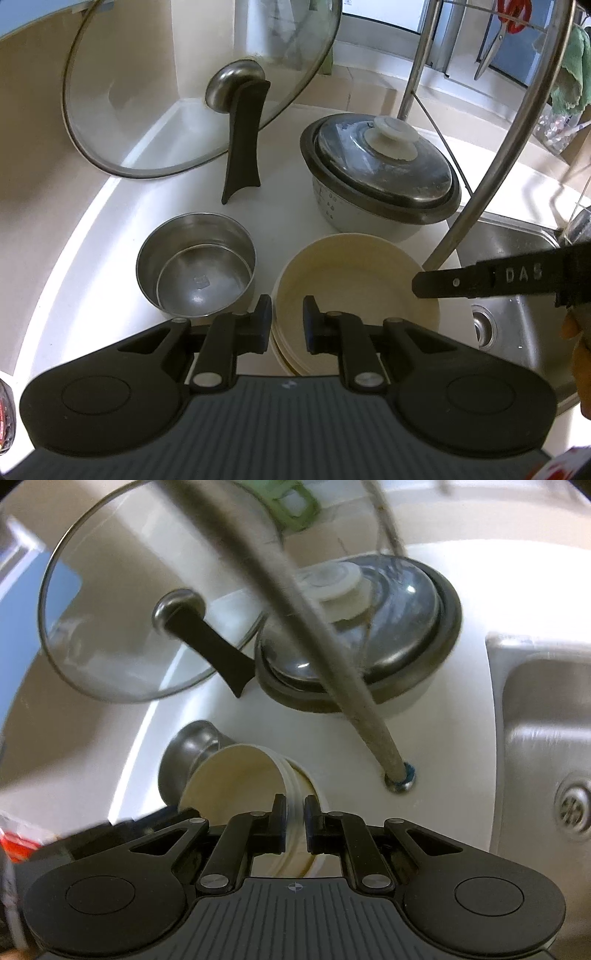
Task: Organize plates and bowls
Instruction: 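Carry the cream bowls onto the white floral bowl and release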
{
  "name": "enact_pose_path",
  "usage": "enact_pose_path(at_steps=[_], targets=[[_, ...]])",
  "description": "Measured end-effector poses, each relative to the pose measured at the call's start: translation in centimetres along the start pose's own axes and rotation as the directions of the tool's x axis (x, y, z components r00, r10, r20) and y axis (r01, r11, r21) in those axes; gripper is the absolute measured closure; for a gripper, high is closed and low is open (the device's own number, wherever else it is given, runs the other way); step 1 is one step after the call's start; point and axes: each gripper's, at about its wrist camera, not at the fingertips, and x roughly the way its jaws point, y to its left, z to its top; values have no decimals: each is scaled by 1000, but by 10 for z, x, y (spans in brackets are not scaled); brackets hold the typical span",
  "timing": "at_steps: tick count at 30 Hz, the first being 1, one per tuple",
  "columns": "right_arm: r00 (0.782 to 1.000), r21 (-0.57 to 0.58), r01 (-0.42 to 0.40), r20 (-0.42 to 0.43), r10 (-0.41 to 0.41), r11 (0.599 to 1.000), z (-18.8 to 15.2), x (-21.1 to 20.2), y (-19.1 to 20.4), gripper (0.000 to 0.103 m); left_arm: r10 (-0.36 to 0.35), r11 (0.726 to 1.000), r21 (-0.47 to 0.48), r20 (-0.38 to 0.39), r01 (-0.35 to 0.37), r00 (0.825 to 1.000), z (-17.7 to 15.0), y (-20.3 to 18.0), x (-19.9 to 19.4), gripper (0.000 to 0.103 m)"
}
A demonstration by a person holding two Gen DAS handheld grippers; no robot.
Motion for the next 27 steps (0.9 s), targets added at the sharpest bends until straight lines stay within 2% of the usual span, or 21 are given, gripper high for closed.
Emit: enact_pose_path(at_steps=[3, 5, 7, 8, 10, 14, 23, 27], targets=[[998, -102, 19, 59, -13, 995, -4, -10, 14, 92, 12, 1000, -8, 17, -12, 1000, -1, 0, -6, 87], [997, -160, 33, 81, -20, 987, -7, -17, 22, 86, 25, 1000, -8, 39, -25, 999, -2, -1, -14, 87], [995, -188, 32, 99, -14, 982, -11, -23, 25, 64, 30, 999, -14, 63, -30, 998, -3, -1, -24, 87], [994, -200, 31, 108, -9, 979, -13, -26, 26, 60, 29, 999, -24, 73, -27, 997, -4, 0, -30, 87], [992, -232, 15, 124, 15, 973, -18, -33, 31, 59, 32, 999, -36, 85, -29, 996, -7, 1, -39, 87], [995, -276, -11, 94, 38, 961, -28, -40, 40, 59, 59, 997, -52, 98, -54, 993, -19, 4, -57, 82], [999, -327, -32, 15, 39, 945, -60, -54, 50, 59, 74, 996, -60, 43, -72, 996, -61, -3, -78, 80], [999, -336, -48, -25, 42, 941, -77, -54, 49, 59, 112, 991, -72, 23, -110, 993, -77, -9, -79, 80]])
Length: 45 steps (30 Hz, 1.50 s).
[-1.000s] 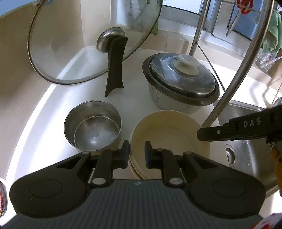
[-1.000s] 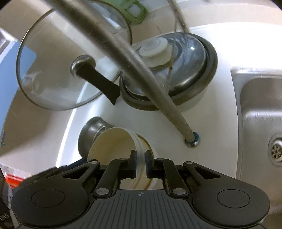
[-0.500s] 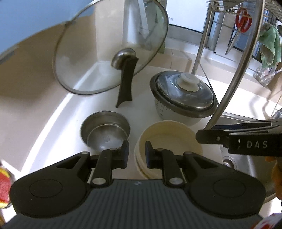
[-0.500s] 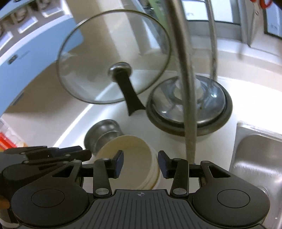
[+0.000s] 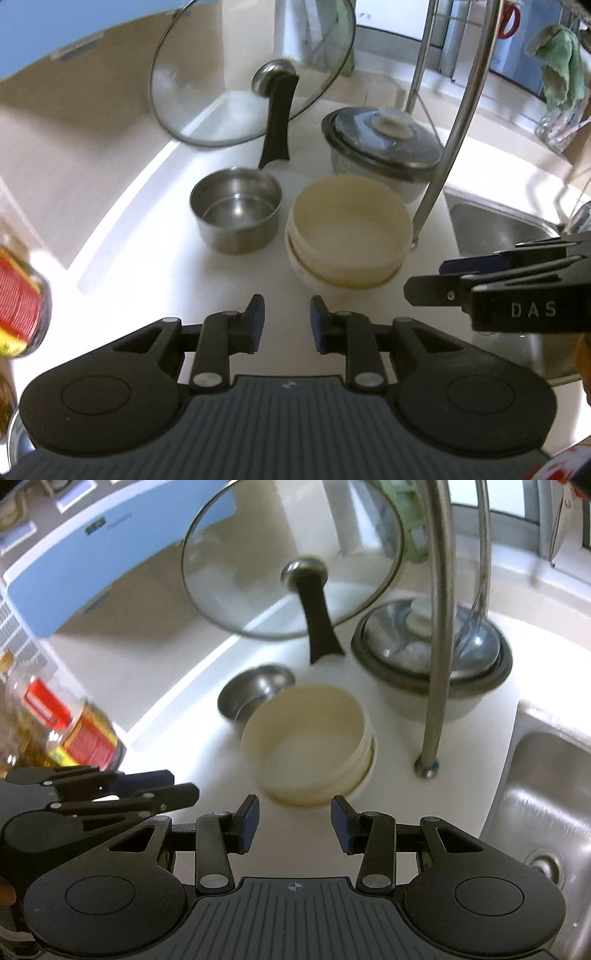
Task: Organize plates and bowls
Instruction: 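Carry the cream bowls onto the white floral bowl and release, then move the right gripper to the small steel cup and grasp its rim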
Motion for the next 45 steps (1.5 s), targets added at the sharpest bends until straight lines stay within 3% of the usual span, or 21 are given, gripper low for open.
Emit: enact_pose_path(at_steps=[13, 24, 30, 36, 41, 45], targets=[[996, -121, -72, -57, 66, 990, -34, -14, 10, 60, 136, 986, -97, -15, -136, 991, -40, -15, -26, 79], [989, -230, -143, -62, 132, 963, -32, -24, 21, 60, 212, 963, -164, -24, -213, 977, -51, -8, -30, 79], [988, -265, -143, 17, 153, 954, 3, -17, 45, 60, 246, 959, -145, 9, -242, 969, -33, 25, -21, 79], [989, -306, -90, 86, 122, 948, 57, 8, 60, 60, 251, 958, -156, 53, -240, 967, -5, 53, -6, 79], [997, -297, -63, 21, 73, 953, 103, 63, 54, 60, 206, 962, -193, 59, -191, 977, 23, 61, 21, 79], [999, -297, 10, -41, -23, 955, 126, 114, 38, 60, 186, 965, -202, 64, -170, 980, 44, 57, 46, 79]])
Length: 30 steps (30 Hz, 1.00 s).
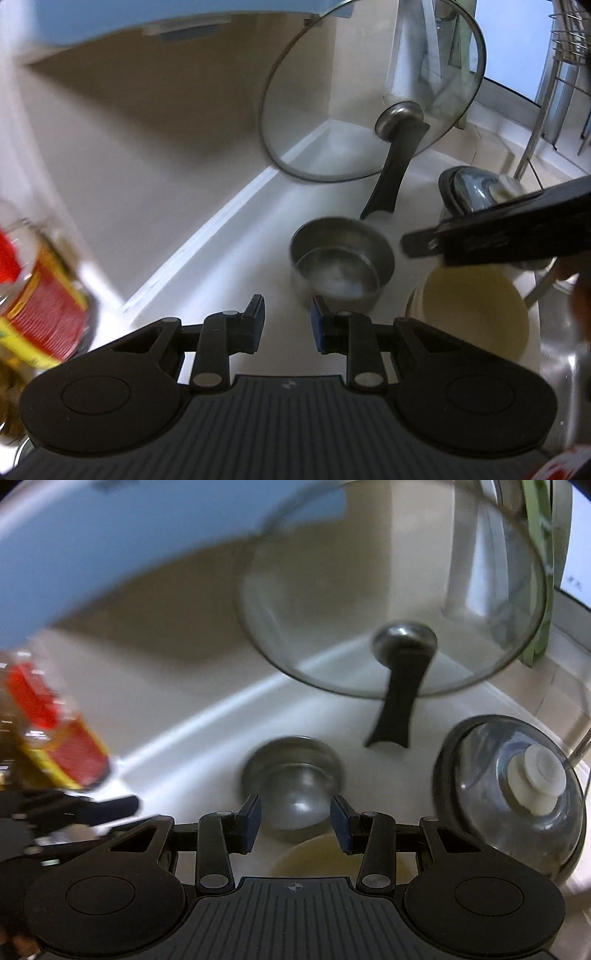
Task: Organize plates and bowls
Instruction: 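Move the right gripper to the small steel cup and grasp its rim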
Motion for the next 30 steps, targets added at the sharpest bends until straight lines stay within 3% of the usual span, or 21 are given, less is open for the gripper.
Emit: enact_pose_path(at_steps=[4, 11, 15, 17, 20, 23, 30], targets=[[997, 27, 23, -80, -21, 999, 16, 37, -17, 74, 4, 1000, -24, -19, -4, 1000, 16, -6, 27, 79], [982, 2, 41, -187, -40, 999, 33, 70, -27, 75, 0, 1000, -28, -70, -2, 998, 27, -16, 66, 79], [969, 6, 45, -242, -42, 999, 37, 87, -34, 82, 16, 999, -28, -104, -19, 994, 30, -18, 87, 80], [963, 11, 40, -266, -36, 999, 38, 93, -33, 85, 37, 999, -5, -97, -38, 995, 33, -20, 91, 83], [958, 14, 24, -287, -19, 1000, 38, 100, -34, 98, 37, 999, 1, -100, -37, 994, 34, -20, 92, 91], [957, 13, 14, -290, -9, 1000, 39, 101, -34, 99, 22, 1000, -1, -126, -23, 992, 31, -17, 95, 99], [954, 18, -39, -298, 43, 999, 37, 99, -24, 99, -3, 1000, -31, -156, -2, 988, 19, 2, 88, 103]])
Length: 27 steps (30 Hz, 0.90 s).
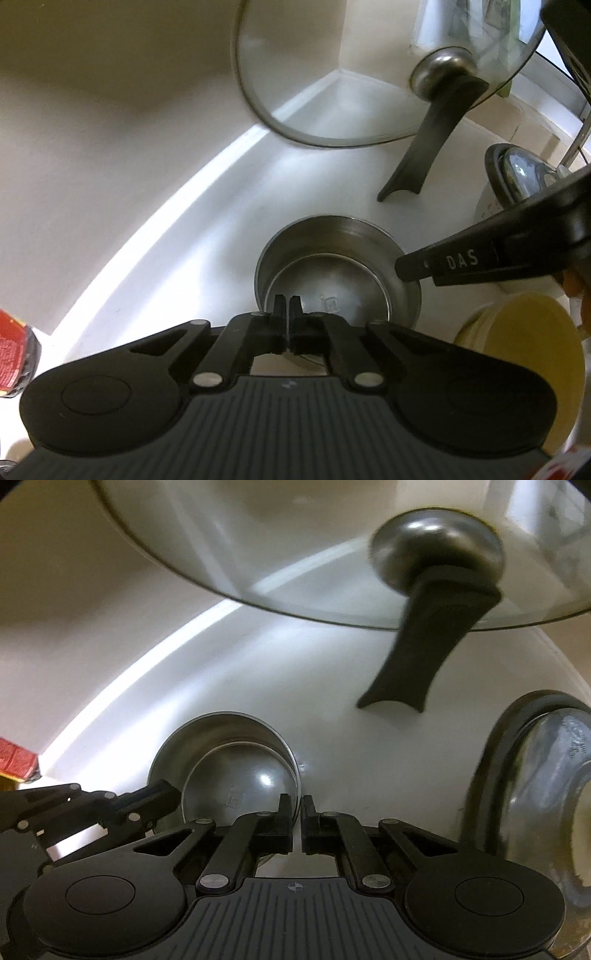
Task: Organize plates and bowls
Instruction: 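Move the right gripper to the small steel cup and grasp its rim, then lift the steel cup with the right gripper and lower it into the cream bowls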
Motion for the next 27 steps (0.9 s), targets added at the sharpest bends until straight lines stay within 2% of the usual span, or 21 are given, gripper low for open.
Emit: enact_pose_path(at_steps=[9, 12, 17, 18, 20, 21, 22, 25, 27], targets=[[994, -38, -101, -37, 100, 994, -11, 3, 33, 100, -23, 999, -34, -24, 23, 999, -20, 30, -21, 103], [997, -59, -74, -22, 73, 996, -14, 3, 43, 100, -31, 995, -95, -50, 26, 998, -30, 47, -28, 103], [995, -25, -103, -20, 102, 994, -15, 1, 43, 99, -80, 980, -183, -32, 72, 996, -37, 67, -43, 98], [995, -27, -99, -18, 98, 995, -15, 1, 43, 97, -68, 982, -178, -28, 62, 997, -36, 66, -44, 96], [996, -25, -90, -19, 90, 996, -14, 3, 42, 84, -57, 984, -172, -22, 52, 998, -33, 63, -43, 84], [996, -25, -92, -16, 92, 995, -15, 3, 41, 71, -66, 981, -182, -24, 60, 998, -32, 61, -41, 82], [996, -22, -94, -12, 94, 995, -15, 3, 41, 65, -73, 979, -191, -20, 68, 997, -31, 59, -40, 78], [995, -6, -102, -12, 102, 995, -13, 5, 39, 64, -108, 970, -221, -30, 98, 994, -24, 59, -34, 78], [993, 14, -118, -14, 119, 993, -10, 6, 35, 64, -103, 973, -212, -41, 92, 994, -22, 57, -33, 78]])
